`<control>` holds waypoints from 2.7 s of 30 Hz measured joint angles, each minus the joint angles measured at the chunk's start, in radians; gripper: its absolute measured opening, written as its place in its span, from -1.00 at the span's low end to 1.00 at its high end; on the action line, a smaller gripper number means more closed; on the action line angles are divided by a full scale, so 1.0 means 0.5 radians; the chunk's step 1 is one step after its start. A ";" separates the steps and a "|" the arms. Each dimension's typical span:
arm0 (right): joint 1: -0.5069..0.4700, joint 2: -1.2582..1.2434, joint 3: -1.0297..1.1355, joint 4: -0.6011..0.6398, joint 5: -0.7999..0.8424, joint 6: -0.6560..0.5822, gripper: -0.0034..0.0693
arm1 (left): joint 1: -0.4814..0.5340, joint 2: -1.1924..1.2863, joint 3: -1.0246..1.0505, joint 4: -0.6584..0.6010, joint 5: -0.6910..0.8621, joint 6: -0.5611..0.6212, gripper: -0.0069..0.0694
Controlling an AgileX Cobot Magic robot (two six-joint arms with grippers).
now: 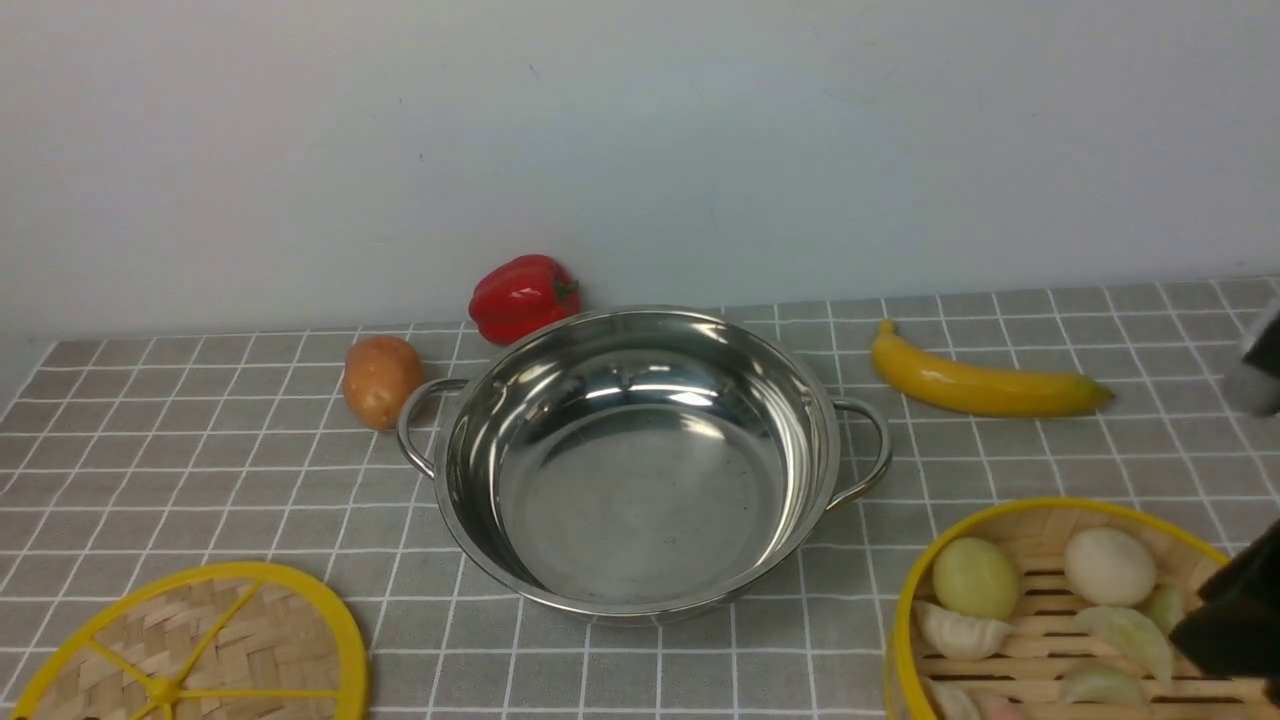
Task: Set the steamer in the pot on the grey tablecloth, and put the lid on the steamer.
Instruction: 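Reach for and grasp the rim of the bamboo steamer holding the buns with the right gripper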
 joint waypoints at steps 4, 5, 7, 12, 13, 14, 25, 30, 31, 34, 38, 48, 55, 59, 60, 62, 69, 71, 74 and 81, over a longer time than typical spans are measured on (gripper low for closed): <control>0.285 0.000 0.000 -0.117 0.005 0.025 -0.24 | 0.000 0.000 0.000 0.000 0.000 0.000 -0.18; 0.340 0.000 0.000 -0.130 0.005 0.028 -0.24 | 0.000 0.000 0.000 0.000 0.000 0.000 -0.18; 0.456 0.000 0.000 -0.150 0.005 0.029 -0.24 | 0.000 0.000 0.000 0.000 0.000 0.000 -0.18; 0.693 0.002 0.000 -0.202 0.010 0.073 -0.24 | 0.000 0.000 0.000 0.000 0.000 0.000 -0.18; 0.724 0.005 0.000 -0.208 0.010 0.091 -0.24 | 0.000 0.000 0.000 0.000 0.000 0.000 -0.18; 0.776 0.017 0.000 -0.215 0.010 0.118 -0.24 | 0.000 0.000 0.000 0.000 0.000 0.000 -0.18; 0.952 0.357 0.000 -0.441 0.010 0.310 -0.24 | 0.000 0.000 0.000 0.000 0.000 0.000 -0.18; 0.952 0.528 0.000 -0.521 0.010 0.333 -0.23 | 0.003 0.000 0.000 0.000 0.000 0.000 -0.18; 0.952 0.558 0.000 -0.521 0.010 0.333 -0.23 | 0.003 0.000 0.000 0.000 0.000 0.000 -0.18; 0.950 0.669 0.000 -0.450 0.010 0.304 -0.23 | 0.003 0.000 0.000 0.000 0.000 0.000 -0.18; 0.929 0.742 0.000 -0.417 0.010 0.286 -0.23 | 0.003 0.000 0.000 0.000 0.000 0.000 -0.18; 0.733 0.789 0.104 -0.302 0.008 0.231 -0.23 | 0.003 0.000 0.000 0.000 0.000 0.000 -0.18; 0.725 0.789 0.158 -0.249 -0.038 0.165 -0.23 | 0.003 0.000 0.000 0.000 0.000 0.000 -0.18; 0.725 0.789 0.164 -0.288 -0.054 0.204 -0.23 | 0.003 0.000 0.000 0.000 0.000 0.000 -0.18; 0.725 0.789 0.168 -0.308 -0.073 0.204 -0.22 | 0.003 0.000 0.000 0.000 0.000 0.000 -0.18; 0.725 0.789 0.170 -0.325 -0.109 0.204 -0.16 | 0.003 0.000 0.000 0.000 0.000 0.000 -0.18; 0.725 0.773 0.170 -0.327 -0.025 0.204 0.12 | 0.003 0.000 0.000 0.000 0.000 0.000 -0.18; 0.725 0.706 0.129 -0.312 -0.003 0.204 0.16 | 0.003 0.000 0.000 0.000 0.000 0.000 -0.18; 0.725 0.602 0.055 -0.301 -0.005 0.204 0.18 | 0.003 0.000 0.000 0.000 0.000 0.000 -0.18; 0.725 0.593 0.032 -0.485 0.003 0.232 0.18 | 0.003 0.000 0.000 0.000 0.000 0.000 -0.18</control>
